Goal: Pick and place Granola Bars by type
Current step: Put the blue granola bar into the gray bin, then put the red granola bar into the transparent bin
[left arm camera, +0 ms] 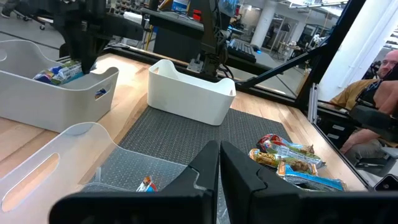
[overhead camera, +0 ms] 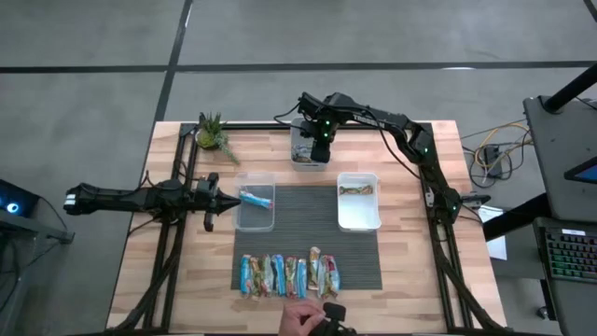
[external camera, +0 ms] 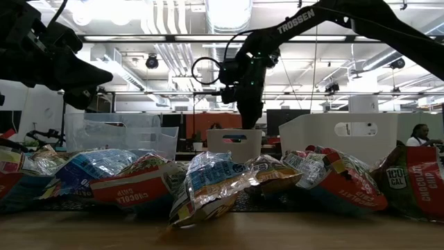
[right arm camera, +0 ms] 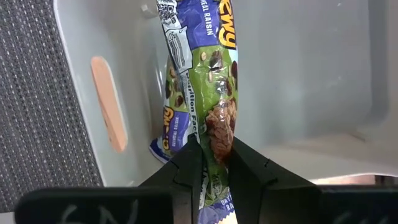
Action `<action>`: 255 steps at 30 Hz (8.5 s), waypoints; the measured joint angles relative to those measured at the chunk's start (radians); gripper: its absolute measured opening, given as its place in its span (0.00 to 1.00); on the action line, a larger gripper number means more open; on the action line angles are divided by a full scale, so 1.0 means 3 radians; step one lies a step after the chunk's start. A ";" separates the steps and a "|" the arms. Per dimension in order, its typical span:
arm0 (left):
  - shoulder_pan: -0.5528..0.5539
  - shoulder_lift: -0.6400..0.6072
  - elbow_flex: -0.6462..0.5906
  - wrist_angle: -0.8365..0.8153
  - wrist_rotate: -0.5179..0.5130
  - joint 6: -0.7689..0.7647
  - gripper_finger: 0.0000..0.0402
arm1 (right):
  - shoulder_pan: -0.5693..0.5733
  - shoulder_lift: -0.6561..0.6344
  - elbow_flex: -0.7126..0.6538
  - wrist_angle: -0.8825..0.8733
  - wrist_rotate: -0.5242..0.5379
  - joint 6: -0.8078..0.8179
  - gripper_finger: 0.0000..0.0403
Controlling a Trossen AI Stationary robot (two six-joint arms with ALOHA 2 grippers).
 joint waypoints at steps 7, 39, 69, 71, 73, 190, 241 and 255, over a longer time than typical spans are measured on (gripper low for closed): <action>0.0000 0.0000 -0.0001 0.0001 0.0000 0.0000 0.00 | 0.0000 0.0000 -0.0005 0.0071 0.0001 0.0029 0.14; 0.0000 -0.0001 0.0000 0.0001 0.0000 0.0000 0.00 | 0.0051 -0.0109 -0.0112 0.0139 -0.0178 -0.0069 0.38; 0.0000 0.0000 0.0000 0.0001 0.0000 0.0000 0.00 | 0.0549 -0.1083 -0.0482 -0.0110 -0.0987 -0.0676 0.02; 0.0000 -0.0001 -0.0001 0.0000 0.0000 0.0000 0.00 | 0.0611 -0.1256 -0.0669 -0.0102 -0.0987 -0.0673 0.02; 0.0000 -0.0001 -0.0001 0.0000 0.0001 0.0001 0.00 | 0.0670 -0.1442 -0.0862 -0.0075 -0.0987 -0.0678 0.02; 0.0000 0.0000 0.0000 0.0001 0.0001 0.0000 0.00 | 0.3190 -0.1578 -0.1413 0.0363 -0.0058 -0.2244 0.02; 0.0000 0.0000 -0.0001 0.0000 0.0000 0.0000 0.00 | 0.3252 -0.1416 -0.2324 0.1151 0.0098 -0.2058 0.58; 0.0001 -0.0001 0.0000 0.0000 0.0000 0.0001 0.00 | 0.3251 -0.1386 -0.2330 0.1359 0.0099 -0.2274 0.58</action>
